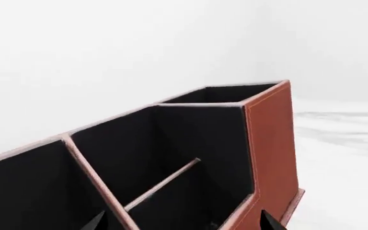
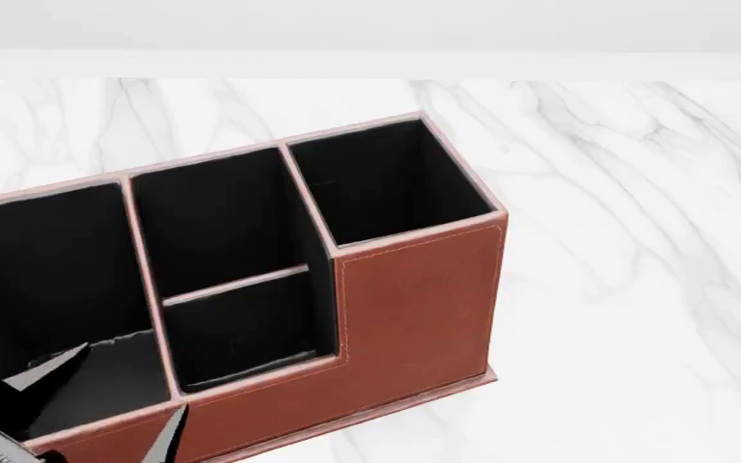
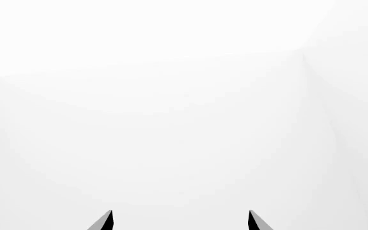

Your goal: Pick up the book and place it in the back compartment of the caddy.

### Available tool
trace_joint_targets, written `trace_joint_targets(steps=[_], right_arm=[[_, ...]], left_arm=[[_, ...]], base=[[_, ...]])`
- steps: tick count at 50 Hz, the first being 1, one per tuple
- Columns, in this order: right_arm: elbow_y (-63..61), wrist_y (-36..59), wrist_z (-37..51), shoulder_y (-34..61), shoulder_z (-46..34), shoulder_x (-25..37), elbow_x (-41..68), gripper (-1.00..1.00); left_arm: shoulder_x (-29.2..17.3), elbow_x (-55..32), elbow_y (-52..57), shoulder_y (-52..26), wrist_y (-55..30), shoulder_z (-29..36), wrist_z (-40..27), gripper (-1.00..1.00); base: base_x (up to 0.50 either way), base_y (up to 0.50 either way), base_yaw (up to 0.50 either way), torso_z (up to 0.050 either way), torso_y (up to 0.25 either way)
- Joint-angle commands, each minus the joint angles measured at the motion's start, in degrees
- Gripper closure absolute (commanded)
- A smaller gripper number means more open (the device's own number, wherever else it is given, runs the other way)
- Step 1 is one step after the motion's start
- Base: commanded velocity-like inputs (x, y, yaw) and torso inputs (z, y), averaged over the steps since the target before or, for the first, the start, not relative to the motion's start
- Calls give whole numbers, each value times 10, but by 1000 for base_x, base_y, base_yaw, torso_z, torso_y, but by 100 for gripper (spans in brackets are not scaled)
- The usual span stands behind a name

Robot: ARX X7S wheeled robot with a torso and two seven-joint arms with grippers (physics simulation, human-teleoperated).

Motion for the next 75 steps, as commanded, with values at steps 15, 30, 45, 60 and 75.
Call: trace_joint_targets(steps=[15,30,45,60,75], right_arm=[[9,3,1,7,-7,-1,-4,-100],[12,7,2,10,-11,0,-7,-100],[11,8,4,9,-14,1,-10,-100],[12,6,4,10,-17,4,-9,-100],[11,9,6,11,-19,5,-10,-100]], left_arm=[[-18,-143,-32,-21,-18,39,223,-100],[-19,-142,-33,-20,-17,56,256,-100],[-3,-129,-46,-39,-37,85,281,-100],[20,-115,-59,-65,-53,108,295,-100],[58,-99,-109,-92,-55,127,314,-100]], base=[[0,0,0,0,0],[0,0,0,0,0],[0,0,0,0,0],[0,0,0,0,0],[0,0,0,0,0]])
